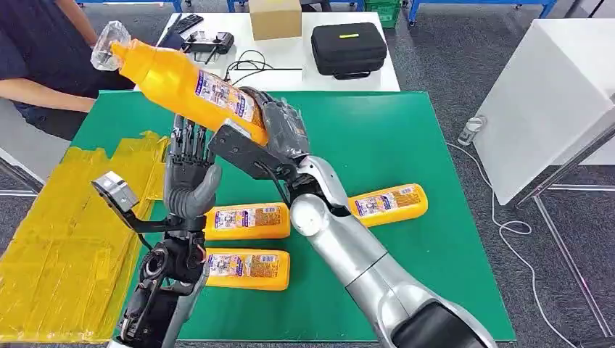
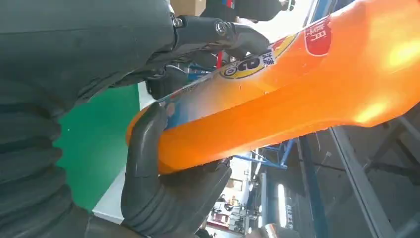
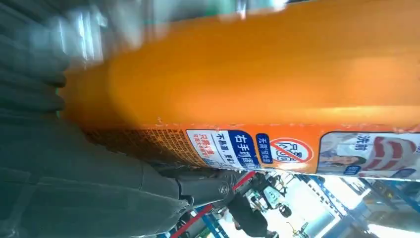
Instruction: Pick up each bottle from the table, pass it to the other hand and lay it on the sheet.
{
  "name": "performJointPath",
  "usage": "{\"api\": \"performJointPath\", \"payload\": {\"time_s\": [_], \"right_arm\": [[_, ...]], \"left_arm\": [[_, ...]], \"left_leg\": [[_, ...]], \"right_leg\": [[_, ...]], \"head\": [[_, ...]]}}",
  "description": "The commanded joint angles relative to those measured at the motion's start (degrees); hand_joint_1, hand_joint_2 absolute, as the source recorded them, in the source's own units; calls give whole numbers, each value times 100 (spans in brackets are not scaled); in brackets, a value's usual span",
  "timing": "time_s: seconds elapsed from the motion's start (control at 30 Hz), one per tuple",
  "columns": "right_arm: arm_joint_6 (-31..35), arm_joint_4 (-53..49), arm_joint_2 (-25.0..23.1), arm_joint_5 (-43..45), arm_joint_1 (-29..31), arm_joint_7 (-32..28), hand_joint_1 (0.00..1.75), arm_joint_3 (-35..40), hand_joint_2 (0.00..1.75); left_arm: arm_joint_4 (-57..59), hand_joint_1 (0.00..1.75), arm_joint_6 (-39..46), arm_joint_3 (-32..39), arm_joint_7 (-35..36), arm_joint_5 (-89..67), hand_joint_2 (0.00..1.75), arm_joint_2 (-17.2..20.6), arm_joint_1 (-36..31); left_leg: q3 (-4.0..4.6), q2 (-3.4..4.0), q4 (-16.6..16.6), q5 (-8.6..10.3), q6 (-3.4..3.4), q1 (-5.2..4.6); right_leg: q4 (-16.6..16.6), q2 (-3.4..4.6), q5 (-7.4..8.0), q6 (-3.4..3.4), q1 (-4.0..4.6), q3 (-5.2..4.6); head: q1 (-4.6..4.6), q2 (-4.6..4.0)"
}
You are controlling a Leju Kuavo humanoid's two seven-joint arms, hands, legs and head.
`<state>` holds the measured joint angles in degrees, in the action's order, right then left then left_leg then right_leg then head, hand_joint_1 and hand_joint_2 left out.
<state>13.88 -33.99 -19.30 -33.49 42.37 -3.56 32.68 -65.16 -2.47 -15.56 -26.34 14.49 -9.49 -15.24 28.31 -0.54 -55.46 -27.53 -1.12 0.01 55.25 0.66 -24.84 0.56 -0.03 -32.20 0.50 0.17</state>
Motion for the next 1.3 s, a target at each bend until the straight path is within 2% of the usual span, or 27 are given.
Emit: {"api": "performJointPath", "payload": {"time_s": [0.03, 0.13, 0.23, 0.43, 0.53, 0.83, 1.03, 1.07, 1.3], "right_arm": [[-300, 199, -70, -161, 197, -256, 175, 785, 175], [-182, -607, -70, 170, -158, 205, 175, 1893, 175], [-261, -867, -70, 206, -483, 310, 175, 2470, 175], [-449, -593, 28, 3, -1026, -34, 175, 2638, 175], [-501, -576, 143, -7, -1206, -196, 175, 2696, 175], [-594, -858, 300, -113, -1680, -188, 175, 2901, 175], [-573, -793, 287, -134, -1676, -190, 175, 2877, 175], [-590, -759, 273, -135, -1671, -202, 175, 2836, 175], [-547, -709, 325, -338, -1810, -244, 175, 2525, 175]], "left_arm": [[387, 0, 272, -118, -68, 82, 175, 180, -297], [332, 0, 382, 45, -101, 261, 175, 389, -279], [165, 0, 406, 272, -104, 268, 175, 433, -123], [-286, 0, 525, 533, -7, 182, 175, 431, 260], [-427, 0, 574, 611, 21, 175, 175, 423, 367], [-470, 0, 566, 808, 88, 140, 175, 317, 430], [-397, 2, 534, 843, 73, 141, 175, 308, 390], [-416, 173, 466, 879, 27, 173, 175, 293, 404], [-310, 175, 363, 989, -68, 201, 175, 244, 351]], "left_leg": [[-2, -1, -5, -3, 7, 5], [-3, 19, 3, -3, 6, 3], [-14, 33, 8, -8, 11, 10], [-12, -6, 12, -4, 7, 15], [-10, 6, 15, -2, 5, 14], [-5, -22, 10, 0, 9, 17], [2, -19, 6, 1, 8, 16], [2, -23, 6, 2, 10, 16], [-4, -32, 10, 2, 9, 16]], "right_leg": [[2, -10, -3, 2, 5, 6], [-2, 13, 3, 0, 2, 0], [-5, 25, 1, -1, 8, 8], [-14, -11, -5, 3, 23, 18], [-16, -3, -1, 3, 21, 15], [-19, -31, -7, 1, 22, 18], [-16, -29, -4, -1, 24, 7], [-16, -35, -4, 0, 25, 9], [-20, -44, -7, 2, 26, 16]], "head": [[2, -2], [4, 0], [2, 0], [-2, -2], [0, 0], [4, -2], [2, 0], [0, 0], [2, -2]]}}
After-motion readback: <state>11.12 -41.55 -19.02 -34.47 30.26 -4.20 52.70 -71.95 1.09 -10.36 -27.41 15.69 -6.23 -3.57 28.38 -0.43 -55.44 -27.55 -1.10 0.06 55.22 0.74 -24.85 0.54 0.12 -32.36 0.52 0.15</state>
